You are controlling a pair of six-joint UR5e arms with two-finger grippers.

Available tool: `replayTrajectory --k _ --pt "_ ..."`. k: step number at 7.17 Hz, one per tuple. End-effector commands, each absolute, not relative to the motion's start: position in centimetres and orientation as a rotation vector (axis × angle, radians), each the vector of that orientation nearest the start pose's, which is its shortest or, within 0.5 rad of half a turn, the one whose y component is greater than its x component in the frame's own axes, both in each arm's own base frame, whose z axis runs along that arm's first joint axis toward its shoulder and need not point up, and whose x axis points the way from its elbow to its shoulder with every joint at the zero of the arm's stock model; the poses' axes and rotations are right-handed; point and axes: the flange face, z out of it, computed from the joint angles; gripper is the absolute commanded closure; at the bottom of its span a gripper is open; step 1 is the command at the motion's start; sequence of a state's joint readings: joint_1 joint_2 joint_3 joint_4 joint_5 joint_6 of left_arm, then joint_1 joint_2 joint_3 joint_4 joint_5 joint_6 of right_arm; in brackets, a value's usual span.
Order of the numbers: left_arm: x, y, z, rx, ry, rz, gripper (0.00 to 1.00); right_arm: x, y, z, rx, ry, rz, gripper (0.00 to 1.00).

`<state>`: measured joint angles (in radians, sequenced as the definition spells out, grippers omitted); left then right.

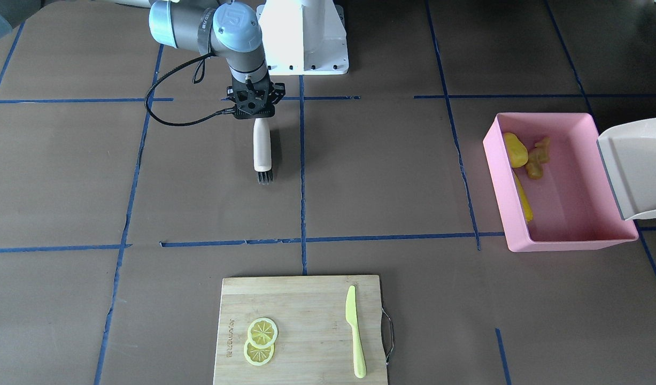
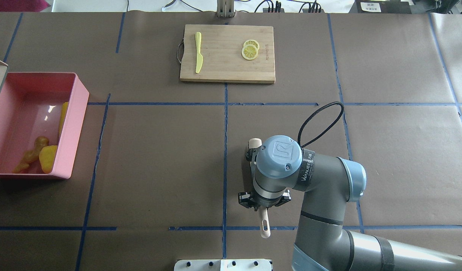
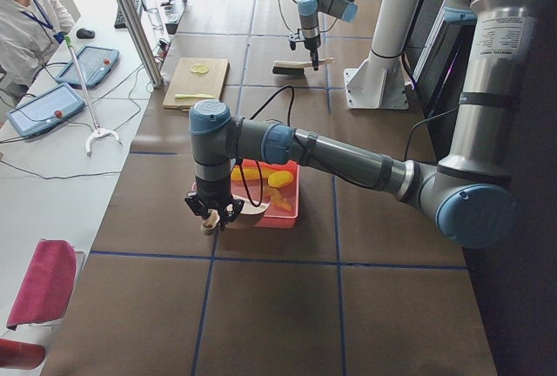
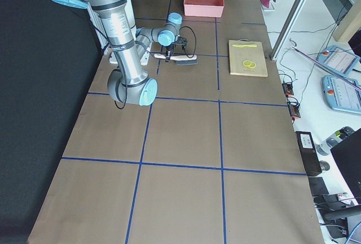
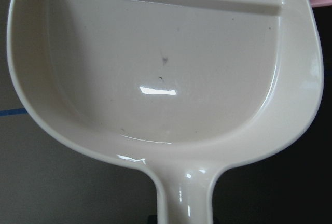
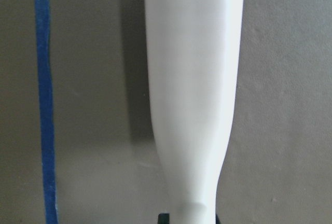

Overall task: Sweep and dump trash into bin
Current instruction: 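Lower the empty dustpan back onto the table with the left gripper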

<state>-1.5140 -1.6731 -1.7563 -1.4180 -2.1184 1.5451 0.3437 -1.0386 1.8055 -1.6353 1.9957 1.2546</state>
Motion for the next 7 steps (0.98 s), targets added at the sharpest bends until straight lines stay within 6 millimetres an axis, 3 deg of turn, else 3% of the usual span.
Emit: replayTrajectory --k 1,5,7 --pt "-3.8 -53.2 53.3 0.612 0.52 1.47 0.98 -56.5 -30.0 26.1 -0.161 -0.786 -0.123 1.0" --pt "-2.1 -53.6 49.6 0.659 0.656 1.268 0.98 -56.8 -29.7 26.3 -0.15 -0.78 -0.124 1.0" --pt "1.3 -53.3 46.6 0.682 0.679 1.215 0.98 -56.8 -29.5 26.2 -0.148 -0.78 -0.126 1.0"
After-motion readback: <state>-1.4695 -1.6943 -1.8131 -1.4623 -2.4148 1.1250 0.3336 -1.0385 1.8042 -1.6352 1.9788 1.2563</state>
